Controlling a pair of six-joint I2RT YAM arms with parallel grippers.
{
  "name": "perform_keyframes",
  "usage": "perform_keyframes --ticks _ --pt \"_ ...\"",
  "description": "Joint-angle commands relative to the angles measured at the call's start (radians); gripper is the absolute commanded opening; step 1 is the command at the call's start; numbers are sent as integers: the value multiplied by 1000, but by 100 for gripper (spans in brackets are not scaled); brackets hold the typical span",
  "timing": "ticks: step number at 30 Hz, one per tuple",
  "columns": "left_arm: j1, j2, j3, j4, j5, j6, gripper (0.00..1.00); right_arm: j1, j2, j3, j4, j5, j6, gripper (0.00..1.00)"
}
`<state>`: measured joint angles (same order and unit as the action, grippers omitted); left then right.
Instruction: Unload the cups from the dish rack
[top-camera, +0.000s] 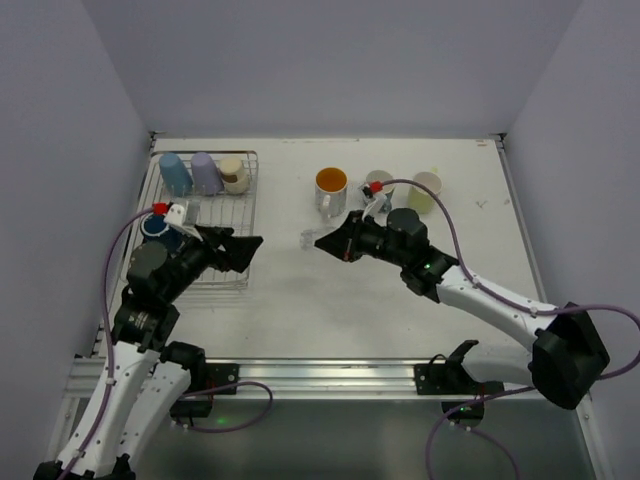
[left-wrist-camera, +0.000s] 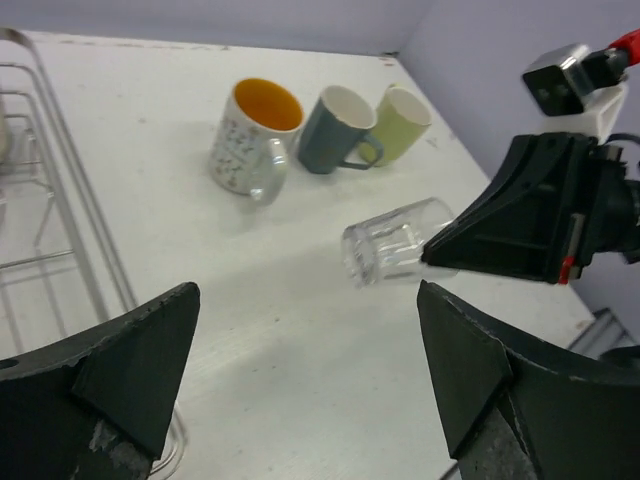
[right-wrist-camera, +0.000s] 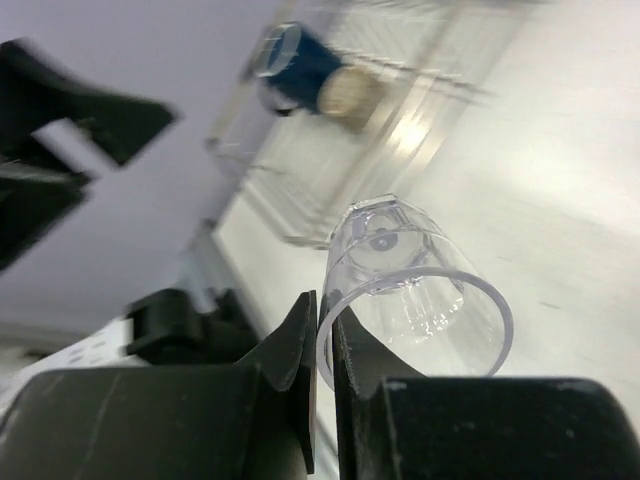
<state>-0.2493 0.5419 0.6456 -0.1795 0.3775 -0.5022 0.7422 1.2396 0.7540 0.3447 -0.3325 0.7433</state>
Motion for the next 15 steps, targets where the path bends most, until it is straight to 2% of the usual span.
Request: perform_keyframes --ticks 1,2,4,8,15 --pt "1 -63 6 -189 -175 180 95 -117 -95 41 -346 154 -185 0" --pt "-1 -78 -30 -180 -178 180 96 -195 -109 51 -454 158 -202 0" --pt "-1 -108 -52 -160 -180 174 98 -262 -115 68 -538 190 -243 0" --pt "-27 -120 -49 -160 -187 177 100 -352 -13 177 -734 419 -326 0" --pt "-73 -146 -61 -163 -210 174 100 -464 184 307 -809 507 -395 0"
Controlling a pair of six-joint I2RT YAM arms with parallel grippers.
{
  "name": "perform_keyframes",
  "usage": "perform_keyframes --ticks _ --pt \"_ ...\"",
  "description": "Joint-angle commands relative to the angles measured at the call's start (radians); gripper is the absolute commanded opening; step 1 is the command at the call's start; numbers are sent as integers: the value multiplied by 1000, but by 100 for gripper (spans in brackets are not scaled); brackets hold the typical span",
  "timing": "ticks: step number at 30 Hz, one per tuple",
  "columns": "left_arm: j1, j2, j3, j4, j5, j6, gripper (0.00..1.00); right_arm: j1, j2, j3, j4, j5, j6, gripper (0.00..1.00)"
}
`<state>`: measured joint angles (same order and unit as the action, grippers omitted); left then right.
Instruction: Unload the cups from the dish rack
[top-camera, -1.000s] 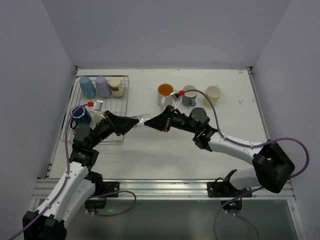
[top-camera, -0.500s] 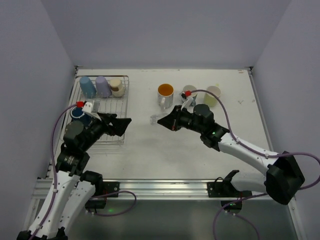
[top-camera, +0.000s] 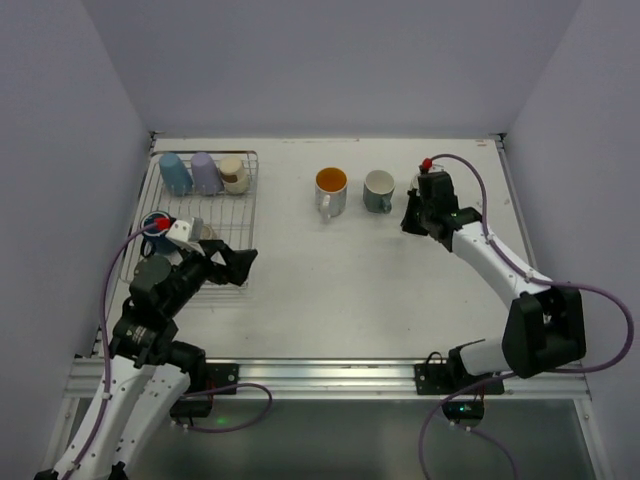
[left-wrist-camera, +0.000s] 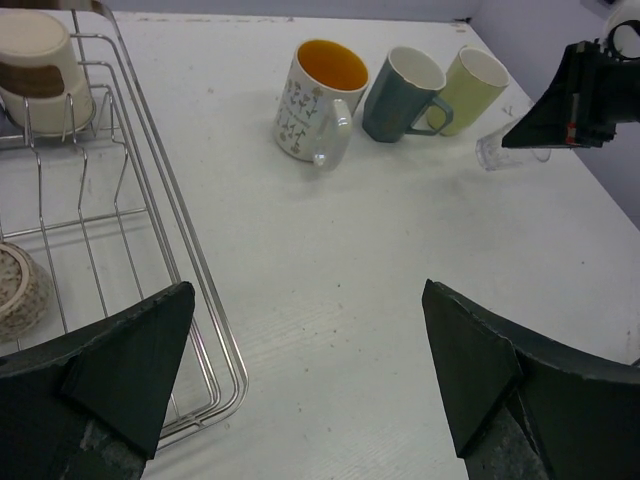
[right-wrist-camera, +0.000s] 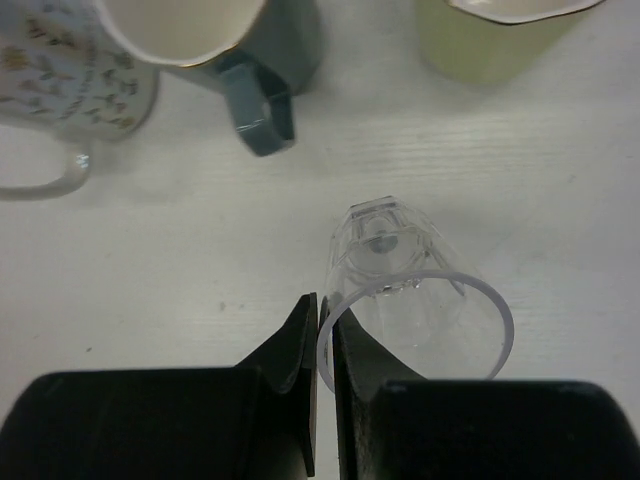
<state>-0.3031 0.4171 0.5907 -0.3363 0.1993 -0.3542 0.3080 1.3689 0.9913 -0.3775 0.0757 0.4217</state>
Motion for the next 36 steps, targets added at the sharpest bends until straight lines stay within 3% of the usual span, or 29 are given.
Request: perform_keyframes --ticks 1,8,14,16,17,19,21,24,29,32,36 --pt "-27 -26 -8 -7 -38 24 100 -32 105 90 -98 119 -80 0" --pt "-62 -6 -6 -27 -75 14 100 -56 304 205 -136 164 -139 0" --pt "-74 -11 -6 -30 -86 12 100 -56 352 210 -136 168 -147 1" --pt "-74 -9 -6 -33 -97 6 100 -56 348 208 -135 179 -144 9" --pt "-74 -5 -6 -33 -103 6 100 -56 340 208 -136 191 -141 22" --pt "-74 2 -5 -38 -116 1 100 -56 302 205 -136 191 -130 32" --pt "-73 15 -2 -43 -130 0 100 -58 270 199 -132 162 -126 54" --pt "-56 49 0 -41 -130 1 100 -50 191 178 -117 122 -107 69" --pt "45 130 17 -43 -124 9 99 12 -3 75 -39 87 -70 72" --pt "65 164 34 -49 -191 4 94 77 -144 -26 44 50 -63 71" --pt "67 222 61 -58 -415 -6 91 157 -275 -127 109 44 -83 71"
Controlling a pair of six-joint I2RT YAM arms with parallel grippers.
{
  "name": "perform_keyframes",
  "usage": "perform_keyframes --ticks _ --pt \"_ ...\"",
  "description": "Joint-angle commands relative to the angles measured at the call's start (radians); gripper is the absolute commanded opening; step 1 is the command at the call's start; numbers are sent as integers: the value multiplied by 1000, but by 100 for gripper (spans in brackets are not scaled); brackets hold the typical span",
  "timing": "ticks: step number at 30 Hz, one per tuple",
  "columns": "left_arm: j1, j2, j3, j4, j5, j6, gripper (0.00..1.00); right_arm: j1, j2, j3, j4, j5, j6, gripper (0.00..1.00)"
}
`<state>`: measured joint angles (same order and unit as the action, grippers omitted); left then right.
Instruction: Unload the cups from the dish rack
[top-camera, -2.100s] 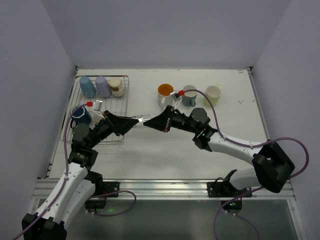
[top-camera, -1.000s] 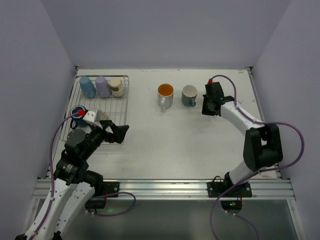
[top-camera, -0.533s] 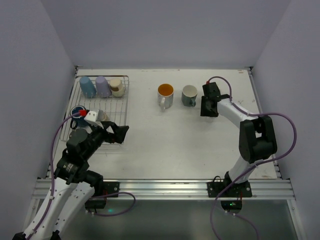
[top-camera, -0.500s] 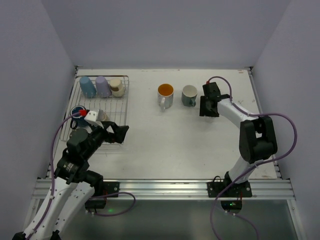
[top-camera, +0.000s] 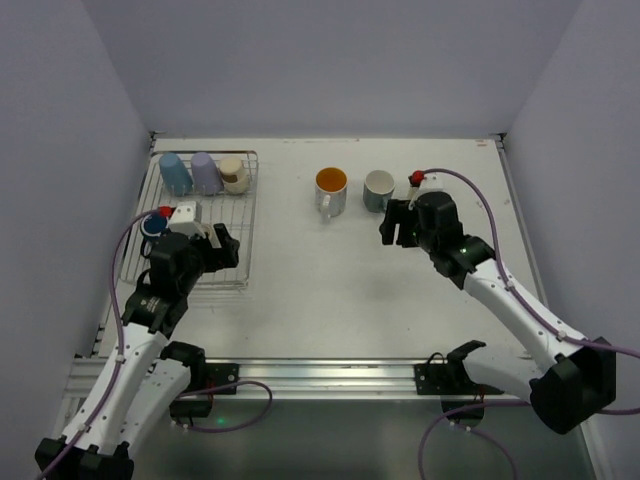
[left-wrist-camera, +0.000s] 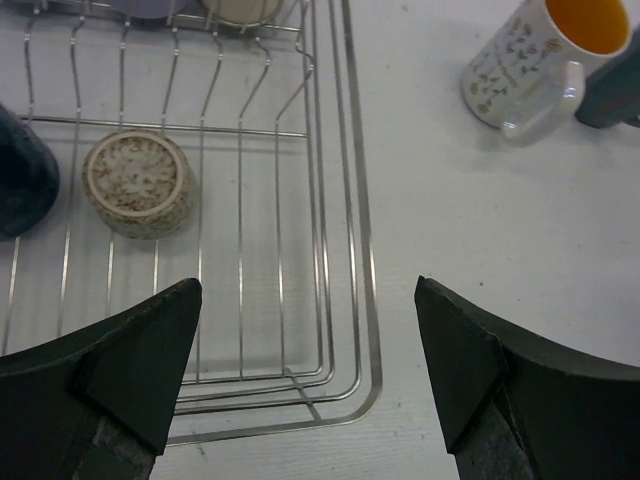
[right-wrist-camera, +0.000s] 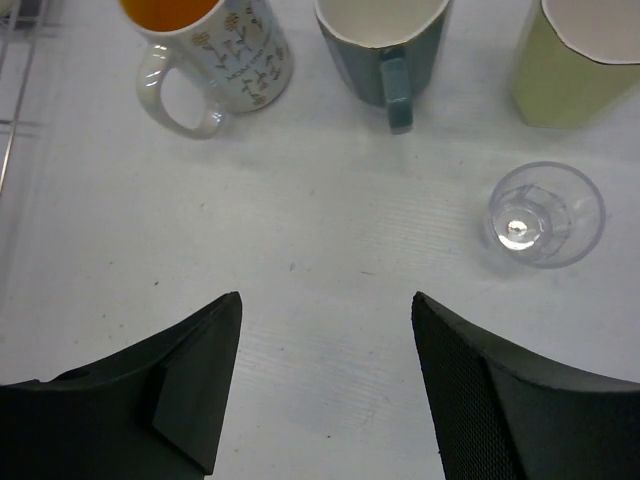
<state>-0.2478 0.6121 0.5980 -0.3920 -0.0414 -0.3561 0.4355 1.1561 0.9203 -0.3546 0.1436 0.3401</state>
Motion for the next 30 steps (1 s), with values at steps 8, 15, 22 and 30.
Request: perform_keyframes --ticks 8,15,22,30 --pt "108 285 121 45 -265 -59 91 31 -240 -178 190 -124 10 70" --pt "153 527 206 119 -340 -93 92 32 -282 -202 224 -190 36 70" --pt "163 779 288 176 -377 -110 92 32 -277 -204 230 -248 46 70" --pt "174 888 318 209 -442 -110 90 32 -302 -207 224 -256 43 70"
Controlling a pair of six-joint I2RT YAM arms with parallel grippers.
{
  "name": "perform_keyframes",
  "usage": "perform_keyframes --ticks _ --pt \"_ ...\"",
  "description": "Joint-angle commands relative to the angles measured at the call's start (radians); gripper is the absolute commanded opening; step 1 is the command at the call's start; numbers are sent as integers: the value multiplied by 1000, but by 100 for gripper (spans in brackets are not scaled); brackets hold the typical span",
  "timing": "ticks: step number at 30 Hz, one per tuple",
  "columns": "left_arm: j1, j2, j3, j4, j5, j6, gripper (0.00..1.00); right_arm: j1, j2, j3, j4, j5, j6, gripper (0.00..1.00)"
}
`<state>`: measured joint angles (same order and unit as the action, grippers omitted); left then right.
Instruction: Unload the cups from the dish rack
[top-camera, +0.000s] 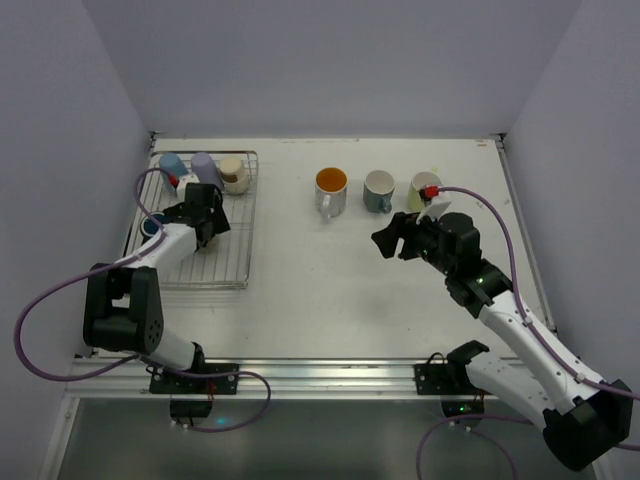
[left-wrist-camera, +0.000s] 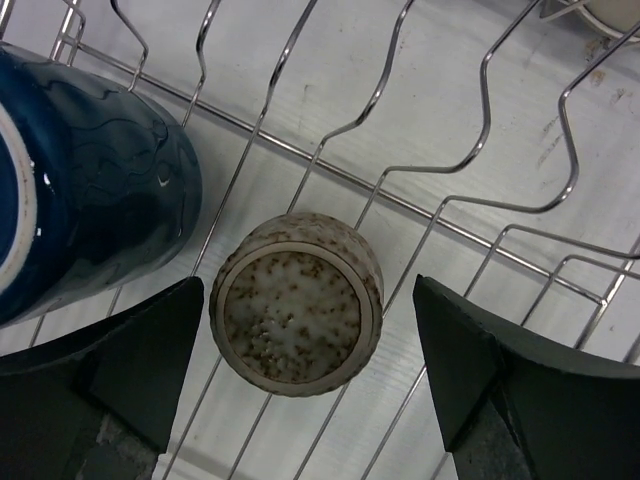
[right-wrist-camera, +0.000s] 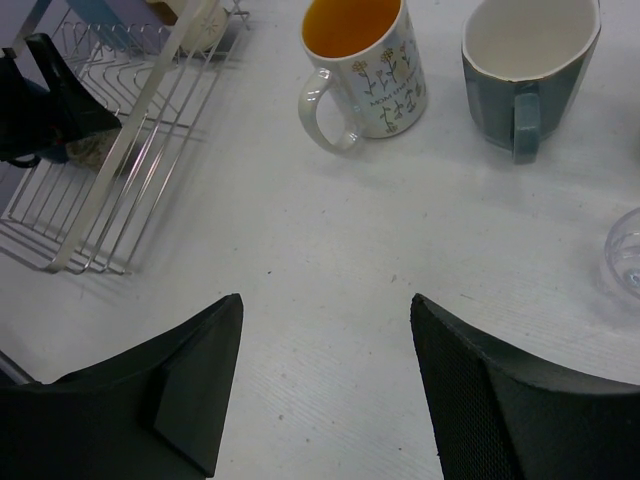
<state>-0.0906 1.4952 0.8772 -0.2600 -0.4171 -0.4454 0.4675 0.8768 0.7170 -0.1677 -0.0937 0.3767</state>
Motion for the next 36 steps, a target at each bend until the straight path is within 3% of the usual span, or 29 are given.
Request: perform_keyframes --ticks 1,8,16,18,20,24,29,36 --pt "20 23 39 76 -62 -24 89 2 -22 -2 39 -20 8 70" --pt "25 11 -1 85 -5 -64 65 0 -35 -5 39 -21 10 70" --pt "25 -153 -87 105 72 -114 41 2 -45 -8 53 -50 16 74" --pt "25 -240 -93 104 113 -118 40 2 -39 1 60 -64 25 78" --pt "25 -306 -104 107 156 -119 38 0 -32 13 77 -108 60 89" --pt "25 -516 -171 120 241 -128 37 23 -21 18 277 -257 203 97" --pt "23 -691 -246 145 406 -160 33 169 72 22 493 -267 332 93" --pt "23 -868 -386 345 817 -329 33 348 301 81 703 -181 369 87"
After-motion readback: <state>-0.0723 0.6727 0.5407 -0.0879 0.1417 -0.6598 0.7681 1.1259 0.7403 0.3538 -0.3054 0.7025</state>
